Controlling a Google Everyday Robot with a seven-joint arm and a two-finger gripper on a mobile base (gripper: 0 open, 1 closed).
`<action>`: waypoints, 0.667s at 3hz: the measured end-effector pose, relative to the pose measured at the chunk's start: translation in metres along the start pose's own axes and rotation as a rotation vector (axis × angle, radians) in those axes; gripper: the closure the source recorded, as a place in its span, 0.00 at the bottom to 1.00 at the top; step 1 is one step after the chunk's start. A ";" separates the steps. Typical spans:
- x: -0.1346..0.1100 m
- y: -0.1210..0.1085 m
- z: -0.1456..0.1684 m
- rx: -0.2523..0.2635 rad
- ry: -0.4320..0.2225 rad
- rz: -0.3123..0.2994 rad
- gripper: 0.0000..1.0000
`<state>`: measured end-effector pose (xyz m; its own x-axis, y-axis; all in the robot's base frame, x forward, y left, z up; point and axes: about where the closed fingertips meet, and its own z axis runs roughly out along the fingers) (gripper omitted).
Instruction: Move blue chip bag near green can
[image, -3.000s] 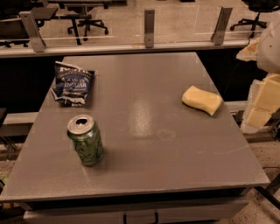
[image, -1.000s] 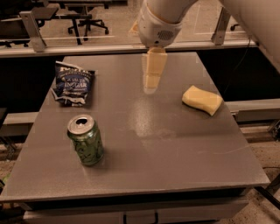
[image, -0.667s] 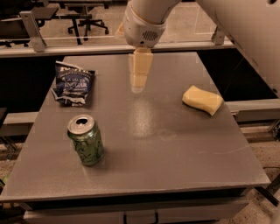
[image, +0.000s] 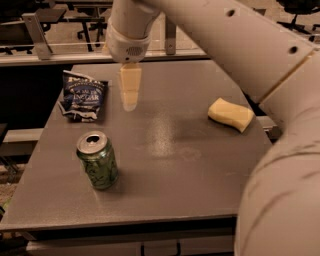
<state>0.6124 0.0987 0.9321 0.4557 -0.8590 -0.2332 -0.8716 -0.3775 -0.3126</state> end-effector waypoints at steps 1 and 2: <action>-0.008 -0.007 0.025 -0.018 0.008 -0.016 0.00; -0.019 -0.023 0.059 -0.054 0.032 -0.024 0.00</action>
Offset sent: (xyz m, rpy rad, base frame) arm 0.0312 0.0615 -0.0558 -0.0776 0.0493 0.0249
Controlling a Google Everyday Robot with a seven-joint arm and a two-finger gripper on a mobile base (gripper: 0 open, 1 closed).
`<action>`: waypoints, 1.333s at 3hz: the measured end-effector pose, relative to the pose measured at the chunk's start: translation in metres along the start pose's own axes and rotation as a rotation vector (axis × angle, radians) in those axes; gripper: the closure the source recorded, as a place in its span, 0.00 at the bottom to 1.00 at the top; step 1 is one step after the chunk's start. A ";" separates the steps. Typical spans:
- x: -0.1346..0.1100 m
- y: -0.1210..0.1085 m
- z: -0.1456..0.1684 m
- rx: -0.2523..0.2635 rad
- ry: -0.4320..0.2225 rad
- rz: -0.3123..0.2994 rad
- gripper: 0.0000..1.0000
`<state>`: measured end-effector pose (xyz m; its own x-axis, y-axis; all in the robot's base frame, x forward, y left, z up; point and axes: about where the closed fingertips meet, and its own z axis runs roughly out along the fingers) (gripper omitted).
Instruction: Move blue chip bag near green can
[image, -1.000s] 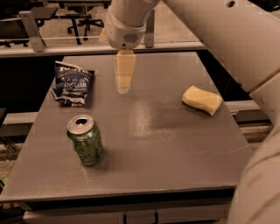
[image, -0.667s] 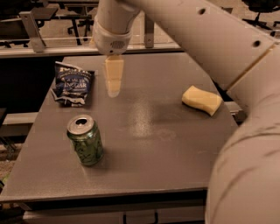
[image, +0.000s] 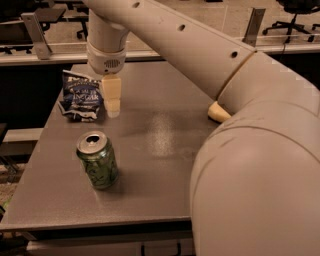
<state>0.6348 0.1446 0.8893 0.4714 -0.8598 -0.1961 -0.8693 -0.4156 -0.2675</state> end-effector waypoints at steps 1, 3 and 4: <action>-0.006 -0.010 0.015 -0.013 0.021 -0.011 0.00; -0.027 -0.025 0.031 -0.029 0.032 -0.042 0.18; -0.026 -0.023 0.040 -0.045 0.059 -0.055 0.50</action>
Offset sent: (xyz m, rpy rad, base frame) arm 0.0162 0.0531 -0.0118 -0.0341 0.0059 0.0364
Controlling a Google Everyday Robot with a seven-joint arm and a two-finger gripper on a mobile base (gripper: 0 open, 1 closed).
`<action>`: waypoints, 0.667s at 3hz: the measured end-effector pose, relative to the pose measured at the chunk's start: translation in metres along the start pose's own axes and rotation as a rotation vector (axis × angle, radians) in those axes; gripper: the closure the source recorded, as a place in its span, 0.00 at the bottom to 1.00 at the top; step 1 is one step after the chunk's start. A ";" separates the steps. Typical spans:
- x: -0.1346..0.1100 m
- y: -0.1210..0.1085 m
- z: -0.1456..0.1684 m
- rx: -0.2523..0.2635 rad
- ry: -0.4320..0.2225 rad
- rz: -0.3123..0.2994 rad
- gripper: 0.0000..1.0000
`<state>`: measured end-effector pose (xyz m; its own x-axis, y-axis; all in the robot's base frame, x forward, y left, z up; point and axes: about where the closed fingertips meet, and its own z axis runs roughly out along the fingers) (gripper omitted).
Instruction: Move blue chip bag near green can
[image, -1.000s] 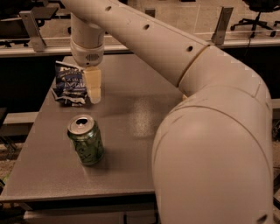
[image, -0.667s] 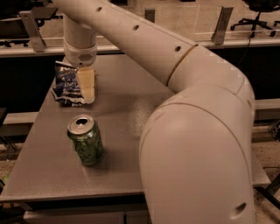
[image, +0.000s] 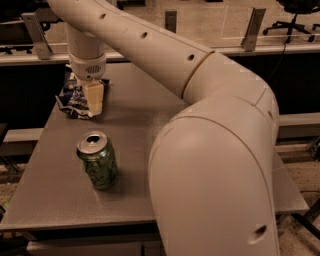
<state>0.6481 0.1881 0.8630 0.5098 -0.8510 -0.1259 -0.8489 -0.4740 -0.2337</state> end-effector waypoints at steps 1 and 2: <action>0.002 0.003 0.003 -0.007 0.008 -0.003 0.72; 0.007 0.009 -0.011 0.003 -0.006 -0.015 0.99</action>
Offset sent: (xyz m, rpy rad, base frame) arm -0.0095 -0.0245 0.0181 0.0062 -0.0063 0.0221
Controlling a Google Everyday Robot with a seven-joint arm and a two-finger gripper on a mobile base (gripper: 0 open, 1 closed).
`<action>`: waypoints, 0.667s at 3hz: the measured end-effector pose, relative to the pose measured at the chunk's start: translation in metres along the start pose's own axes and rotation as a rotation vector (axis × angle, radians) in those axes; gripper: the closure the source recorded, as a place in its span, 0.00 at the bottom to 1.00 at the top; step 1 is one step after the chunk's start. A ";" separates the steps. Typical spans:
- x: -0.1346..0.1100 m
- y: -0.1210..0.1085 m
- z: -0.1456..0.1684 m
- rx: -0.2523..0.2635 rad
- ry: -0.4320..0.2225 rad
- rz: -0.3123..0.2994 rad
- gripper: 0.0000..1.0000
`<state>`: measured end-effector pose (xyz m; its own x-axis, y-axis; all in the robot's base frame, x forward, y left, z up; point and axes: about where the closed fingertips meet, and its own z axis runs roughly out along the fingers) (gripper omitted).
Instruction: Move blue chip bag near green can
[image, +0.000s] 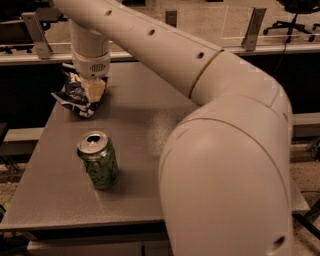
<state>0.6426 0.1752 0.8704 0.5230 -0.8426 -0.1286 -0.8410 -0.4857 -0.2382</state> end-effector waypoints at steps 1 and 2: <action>0.004 0.008 -0.019 0.009 -0.034 -0.004 1.00; 0.007 0.031 -0.046 0.006 -0.082 -0.038 1.00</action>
Offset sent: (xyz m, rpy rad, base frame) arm -0.0657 -0.0675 0.0713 0.1100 0.0574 0.1263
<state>0.6133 0.1434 0.9066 0.5646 -0.8013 -0.1978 -0.8194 -0.5156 -0.2502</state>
